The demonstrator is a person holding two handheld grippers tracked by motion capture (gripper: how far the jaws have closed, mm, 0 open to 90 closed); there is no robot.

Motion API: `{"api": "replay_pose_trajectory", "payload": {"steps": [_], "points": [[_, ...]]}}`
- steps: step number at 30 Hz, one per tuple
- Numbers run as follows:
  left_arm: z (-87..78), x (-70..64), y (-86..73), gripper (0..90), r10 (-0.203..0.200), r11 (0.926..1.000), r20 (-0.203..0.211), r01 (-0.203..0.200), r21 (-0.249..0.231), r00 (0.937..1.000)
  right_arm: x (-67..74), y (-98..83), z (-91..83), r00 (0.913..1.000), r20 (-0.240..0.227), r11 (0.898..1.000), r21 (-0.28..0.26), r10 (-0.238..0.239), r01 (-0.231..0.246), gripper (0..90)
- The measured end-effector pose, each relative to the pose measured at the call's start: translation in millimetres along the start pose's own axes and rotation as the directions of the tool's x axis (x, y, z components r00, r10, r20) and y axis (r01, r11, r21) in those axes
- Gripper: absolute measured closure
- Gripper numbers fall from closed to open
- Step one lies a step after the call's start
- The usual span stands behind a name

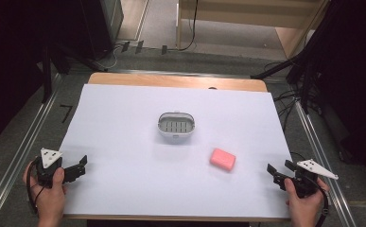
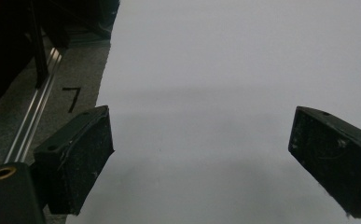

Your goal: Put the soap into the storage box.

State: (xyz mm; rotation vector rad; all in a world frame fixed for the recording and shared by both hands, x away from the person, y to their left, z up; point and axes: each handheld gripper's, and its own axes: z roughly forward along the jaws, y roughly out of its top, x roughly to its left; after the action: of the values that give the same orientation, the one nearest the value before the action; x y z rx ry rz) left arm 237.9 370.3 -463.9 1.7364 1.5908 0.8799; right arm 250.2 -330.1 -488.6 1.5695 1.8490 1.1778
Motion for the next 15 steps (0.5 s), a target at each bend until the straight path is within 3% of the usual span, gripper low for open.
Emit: {"api": "replay_pose_trajectory", "payload": {"steps": [3,5,6,7,8,9,10,11,13,15], "points": [[0.5,-0.5,0.1,6.9,0.007,1.0000,0.000,-0.007,0.002,1.0000,3.7,0.5,0.1,0.9996,-0.005,1.000,-0.010,-0.028,0.028,24.1],[0.7,-0.7,0.1,6.9,0.005,1.0000,0.001,-0.005,0.002,1.0000,4.3,1.2,0.8,0.9986,-0.039,0.999,-0.027,-0.035,0.033,32.6],[0.6,-0.6,0.1,6.9,0.005,1.0000,0.001,-0.005,0.003,1.0000,4.2,2.2,1.6,0.9960,-0.079,0.999,-0.037,-0.042,0.039,38.6],[0.6,-0.6,0.1,6.9,0.005,1.0000,0.001,-0.005,0.002,1.0000,3.8,4.2,3.4,0.9884,-0.145,0.999,-0.038,-0.044,0.039,38.2],[0.8,-0.8,0.1,6.9,0.002,1.0000,0.000,-0.002,0.001,1.0000,3.9,5.8,5.1,0.9834,-0.173,0.998,-0.032,-0.054,0.049,37.4],[0.9,-0.8,0.1,6.9,0.002,1.0000,0.001,-0.002,0.002,1.0000,4.8,7.7,6.6,0.9803,-0.186,0.998,-0.018,-0.066,0.063,36.8],[0.9,-0.8,0.1,6.9,0.002,1.0000,0.001,-0.002,0.003,1.0000,7.6,13.5,11.0,0.9714,-0.212,0.992,0.040,-0.107,0.118,34.8],[0.8,-0.9,0.2,6.9,0.003,1.0000,0.001,-0.003,0.004,1.0000,7.6,13.5,11.0,0.9714,-0.212,0.992,0.040,-0.107,0.118,34.8],[0.8,-1.1,0.1,6.9,0.006,1.0000,0.001,-0.006,0.003,1.0000,12.5,18.6,12.6,0.9627,-0.257,0.993,0.060,-0.085,0.103,26.3],[0.7,-1.0,0.1,6.9,0.008,1.0000,0.001,-0.008,0.002,1.0000,18.5,22.2,11.0,0.9581,-0.266,0.989,0.075,-0.105,0.129,25.4]]}}
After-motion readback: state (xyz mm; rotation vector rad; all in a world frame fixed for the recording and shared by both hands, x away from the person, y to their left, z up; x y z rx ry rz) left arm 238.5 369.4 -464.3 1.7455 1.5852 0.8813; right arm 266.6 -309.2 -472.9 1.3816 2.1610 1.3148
